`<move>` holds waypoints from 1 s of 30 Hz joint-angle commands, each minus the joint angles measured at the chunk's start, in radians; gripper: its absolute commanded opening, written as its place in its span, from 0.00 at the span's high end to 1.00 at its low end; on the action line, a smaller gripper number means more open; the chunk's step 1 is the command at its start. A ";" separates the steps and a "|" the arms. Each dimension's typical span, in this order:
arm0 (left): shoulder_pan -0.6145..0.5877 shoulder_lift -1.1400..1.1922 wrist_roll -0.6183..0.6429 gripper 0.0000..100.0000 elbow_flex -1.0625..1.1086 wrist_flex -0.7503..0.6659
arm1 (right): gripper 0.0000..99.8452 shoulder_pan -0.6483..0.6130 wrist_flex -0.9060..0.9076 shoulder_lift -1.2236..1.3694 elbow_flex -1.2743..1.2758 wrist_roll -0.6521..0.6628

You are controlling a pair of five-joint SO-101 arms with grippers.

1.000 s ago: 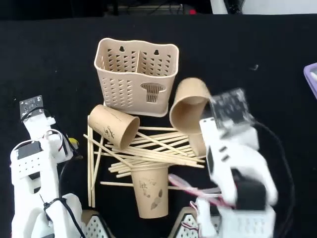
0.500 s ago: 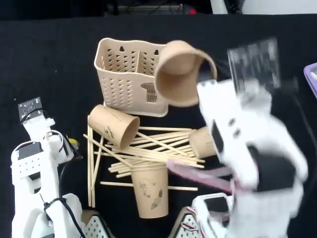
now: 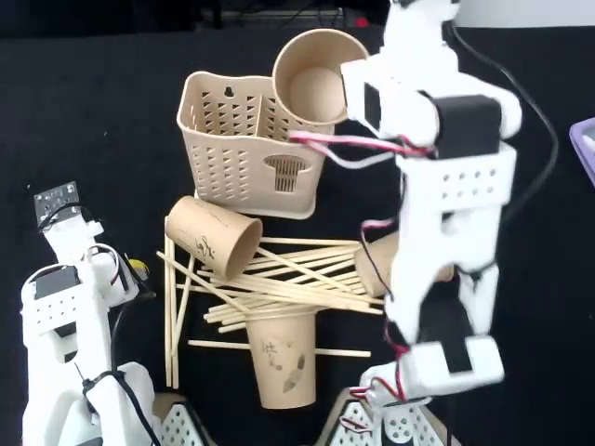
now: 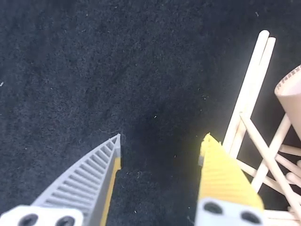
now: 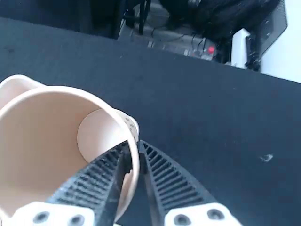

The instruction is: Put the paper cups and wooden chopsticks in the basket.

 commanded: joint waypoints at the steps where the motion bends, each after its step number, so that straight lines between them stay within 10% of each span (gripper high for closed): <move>1: 0.001 -0.023 0.012 0.73 -0.012 -0.012 | 0.99 -0.034 0.058 0.082 -0.166 -0.008; 30: -0.001 -0.023 0.011 0.73 -0.008 -0.012 | 0.78 -0.041 0.123 0.047 -0.246 -0.081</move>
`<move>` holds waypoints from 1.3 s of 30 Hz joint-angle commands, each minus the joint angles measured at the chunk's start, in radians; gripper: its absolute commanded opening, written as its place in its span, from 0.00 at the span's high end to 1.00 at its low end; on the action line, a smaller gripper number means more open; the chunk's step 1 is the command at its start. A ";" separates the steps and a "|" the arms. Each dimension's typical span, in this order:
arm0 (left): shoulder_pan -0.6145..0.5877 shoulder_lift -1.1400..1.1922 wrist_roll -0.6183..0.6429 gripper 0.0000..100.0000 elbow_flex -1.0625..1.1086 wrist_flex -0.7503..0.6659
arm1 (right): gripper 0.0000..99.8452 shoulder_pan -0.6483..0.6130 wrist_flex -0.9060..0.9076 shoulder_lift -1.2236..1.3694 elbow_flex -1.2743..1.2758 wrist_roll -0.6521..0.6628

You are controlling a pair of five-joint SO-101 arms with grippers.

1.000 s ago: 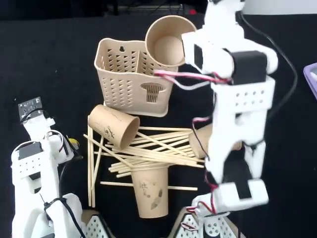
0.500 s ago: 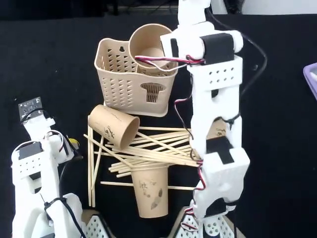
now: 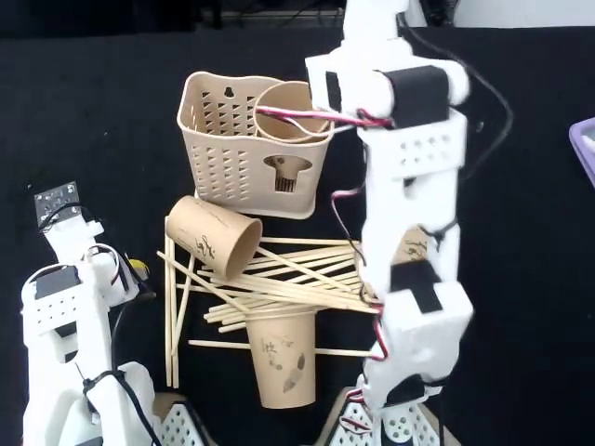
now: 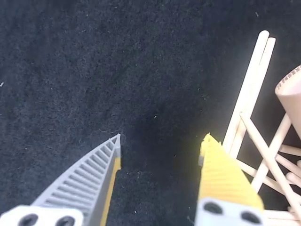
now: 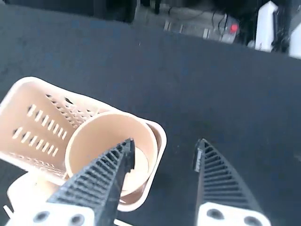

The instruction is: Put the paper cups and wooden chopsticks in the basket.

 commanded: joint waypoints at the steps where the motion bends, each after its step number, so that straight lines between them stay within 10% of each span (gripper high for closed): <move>1: -0.001 -0.023 0.011 0.73 -0.007 -0.012 | 0.78 0.035 0.034 -0.193 0.070 0.032; 15: 0.001 -0.023 0.012 0.73 -0.007 -0.012 | 0.78 0.054 -0.061 -1.096 1.365 0.371; 23: 0.001 -0.023 0.012 0.73 -0.007 -0.012 | 0.78 0.453 -0.499 -1.293 2.011 0.572; 39: 0.001 -0.023 0.011 0.73 0.018 -0.060 | 0.74 0.529 -0.339 -0.622 1.554 0.560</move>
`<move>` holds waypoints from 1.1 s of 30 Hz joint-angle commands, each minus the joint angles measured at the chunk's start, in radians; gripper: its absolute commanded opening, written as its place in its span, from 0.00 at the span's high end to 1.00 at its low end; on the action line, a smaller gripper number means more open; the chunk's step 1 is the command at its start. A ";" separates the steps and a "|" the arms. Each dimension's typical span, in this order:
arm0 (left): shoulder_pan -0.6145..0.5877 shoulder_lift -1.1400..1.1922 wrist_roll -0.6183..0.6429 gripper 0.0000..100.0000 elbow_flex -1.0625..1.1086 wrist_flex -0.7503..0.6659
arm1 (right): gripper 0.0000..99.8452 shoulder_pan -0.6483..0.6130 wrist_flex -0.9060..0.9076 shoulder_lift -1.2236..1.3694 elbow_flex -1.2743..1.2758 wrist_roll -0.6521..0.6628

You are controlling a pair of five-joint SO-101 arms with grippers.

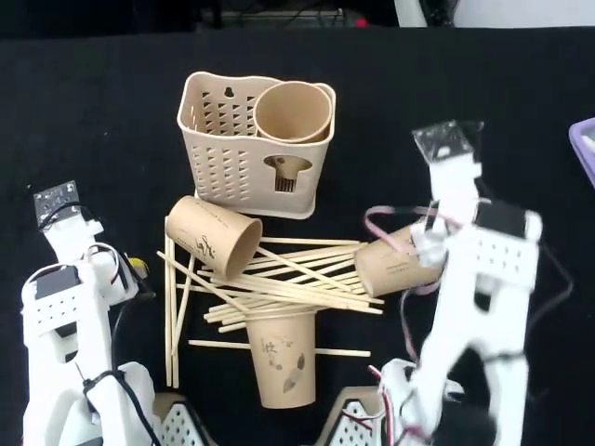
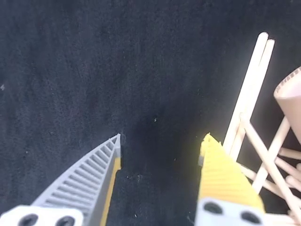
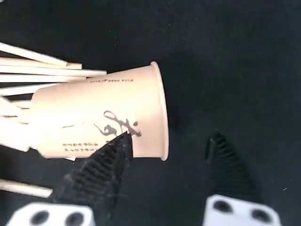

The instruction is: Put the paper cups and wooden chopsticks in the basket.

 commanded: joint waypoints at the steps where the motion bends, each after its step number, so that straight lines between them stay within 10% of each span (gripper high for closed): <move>1: 0.001 -0.023 0.011 0.73 0.010 -0.037 | 0.74 0.003 0.068 0.171 -0.188 0.017; 16: 0.001 -0.023 0.011 0.73 0.010 -0.040 | 0.99 0.018 0.166 0.348 -0.283 0.307; 33: -0.005 -0.023 0.011 0.73 0.010 -0.040 | 0.99 0.028 0.388 0.024 -0.351 0.310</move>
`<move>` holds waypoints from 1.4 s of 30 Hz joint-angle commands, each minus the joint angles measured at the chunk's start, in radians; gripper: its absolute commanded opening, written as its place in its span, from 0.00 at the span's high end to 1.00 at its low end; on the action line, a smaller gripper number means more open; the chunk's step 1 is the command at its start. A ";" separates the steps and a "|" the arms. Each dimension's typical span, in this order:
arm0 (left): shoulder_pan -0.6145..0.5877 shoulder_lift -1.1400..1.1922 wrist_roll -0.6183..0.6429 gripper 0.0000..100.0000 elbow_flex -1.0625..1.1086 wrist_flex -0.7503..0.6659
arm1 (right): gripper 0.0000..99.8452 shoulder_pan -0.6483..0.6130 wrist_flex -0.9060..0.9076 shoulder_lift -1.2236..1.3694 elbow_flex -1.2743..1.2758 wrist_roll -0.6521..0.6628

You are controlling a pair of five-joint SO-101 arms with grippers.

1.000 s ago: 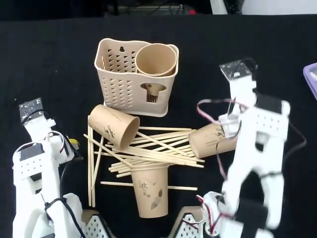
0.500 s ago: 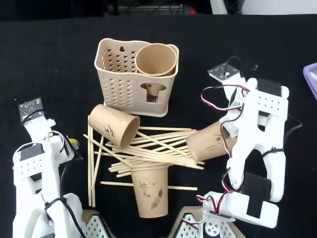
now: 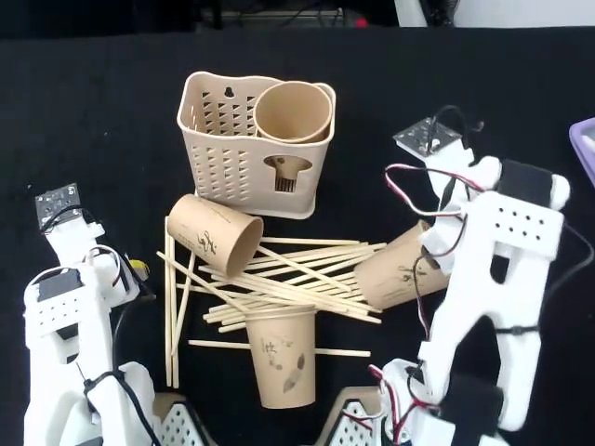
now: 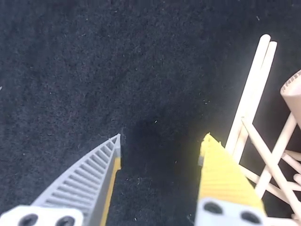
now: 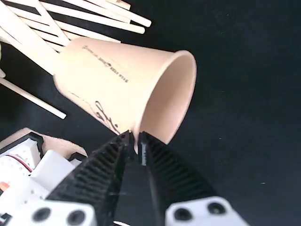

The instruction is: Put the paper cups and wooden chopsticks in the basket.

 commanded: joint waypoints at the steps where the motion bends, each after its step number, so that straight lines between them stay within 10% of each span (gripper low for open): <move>1: -0.005 -0.023 0.011 0.73 -0.012 -0.012 | 0.99 0.012 0.014 -0.073 -0.068 0.012; 28: -0.005 -0.025 0.008 0.73 -0.012 -0.012 | 0.93 -0.348 -0.189 -0.387 0.407 -0.273; 42: -0.007 -0.025 0.006 0.73 -0.012 -0.012 | 0.99 -0.336 -0.063 -0.403 0.174 -0.272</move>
